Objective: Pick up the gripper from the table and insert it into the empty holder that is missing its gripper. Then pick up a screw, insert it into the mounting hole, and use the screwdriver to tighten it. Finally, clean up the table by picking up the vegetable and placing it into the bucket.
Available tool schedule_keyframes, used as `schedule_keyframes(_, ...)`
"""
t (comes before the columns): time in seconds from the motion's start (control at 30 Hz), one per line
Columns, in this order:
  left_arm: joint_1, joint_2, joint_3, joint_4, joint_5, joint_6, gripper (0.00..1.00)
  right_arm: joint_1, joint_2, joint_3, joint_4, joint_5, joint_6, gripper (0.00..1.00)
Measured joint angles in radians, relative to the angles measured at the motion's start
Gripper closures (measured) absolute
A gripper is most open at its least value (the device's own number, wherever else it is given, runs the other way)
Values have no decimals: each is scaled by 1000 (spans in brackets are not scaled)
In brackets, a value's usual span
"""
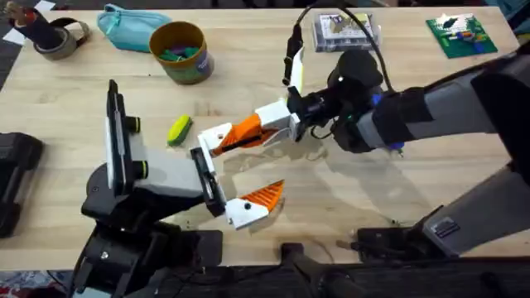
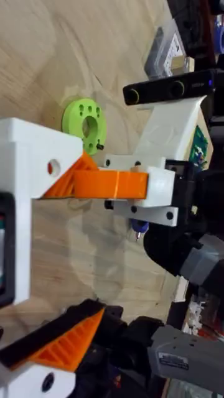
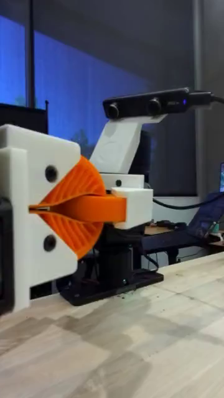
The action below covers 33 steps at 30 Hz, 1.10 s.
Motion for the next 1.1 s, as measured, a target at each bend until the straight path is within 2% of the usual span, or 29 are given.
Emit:
schedule_keyframes(0.73,0,0,0,0,-3,0,14,0,6,7,1,-5,-4,990)
schedule_keyframes(0.77,0,0,0,0,-3,0,14,0,7,7,1,-5,-3,968)
schedule_keyframes(0.8,0,0,0,0,-4,1,14,0,7,7,-1,-5,-3,902)
schedule_keyframes(0.83,0,0,0,0,-1,2,14,0,7,7,-3,0,-4,786)
schedule_keyframes(0.93,-2,0,0,-1,18,3,14,-1,9,9,-4,20,-7,354)
schedule_keyframes(1.0,-3,0,0,-1,23,3,14,-1,14,10,-3,34,-10,25)
schedule_keyframes(1.1,-3,0,0,-1,24,3,14,-1,16,10,-5,37,-10,9)
